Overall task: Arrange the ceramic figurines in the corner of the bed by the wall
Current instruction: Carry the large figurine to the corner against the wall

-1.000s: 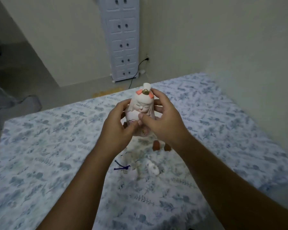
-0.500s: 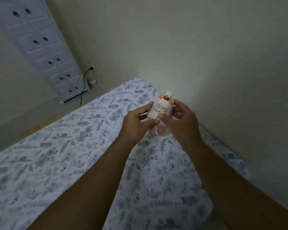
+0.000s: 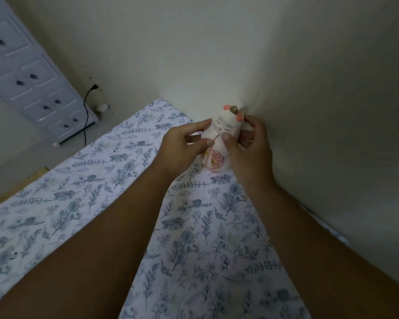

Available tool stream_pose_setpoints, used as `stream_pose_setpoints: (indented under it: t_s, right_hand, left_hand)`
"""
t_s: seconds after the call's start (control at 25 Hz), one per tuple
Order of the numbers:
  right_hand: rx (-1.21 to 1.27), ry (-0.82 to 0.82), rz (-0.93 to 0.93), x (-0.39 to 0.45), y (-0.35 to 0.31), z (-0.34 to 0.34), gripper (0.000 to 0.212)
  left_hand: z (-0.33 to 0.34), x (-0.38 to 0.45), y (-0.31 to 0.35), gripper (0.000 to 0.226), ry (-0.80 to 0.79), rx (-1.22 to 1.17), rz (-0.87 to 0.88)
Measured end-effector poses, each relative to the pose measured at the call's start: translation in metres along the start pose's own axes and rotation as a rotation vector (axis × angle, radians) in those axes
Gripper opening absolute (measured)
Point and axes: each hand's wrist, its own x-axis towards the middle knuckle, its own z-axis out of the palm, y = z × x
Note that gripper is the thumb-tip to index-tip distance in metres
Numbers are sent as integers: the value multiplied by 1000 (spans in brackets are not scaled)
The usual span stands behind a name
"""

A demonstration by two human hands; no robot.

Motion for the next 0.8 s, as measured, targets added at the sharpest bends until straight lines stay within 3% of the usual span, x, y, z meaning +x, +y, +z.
stream_pose_setpoints:
  t_s: [0.2,0.52,0.8]
  right_hand:
    - [49,51,-15,13,3,8,48]
    - [-86,-44,-144,10,29,8,89]
    - [-134,-51,-159,10,28,8,92]
  left_hand:
    - [1,17,-6,50,-9,33,46]
    - [12,1,-10,49,62,204,123]
    - [18,-4,-10,47,103,252,124]
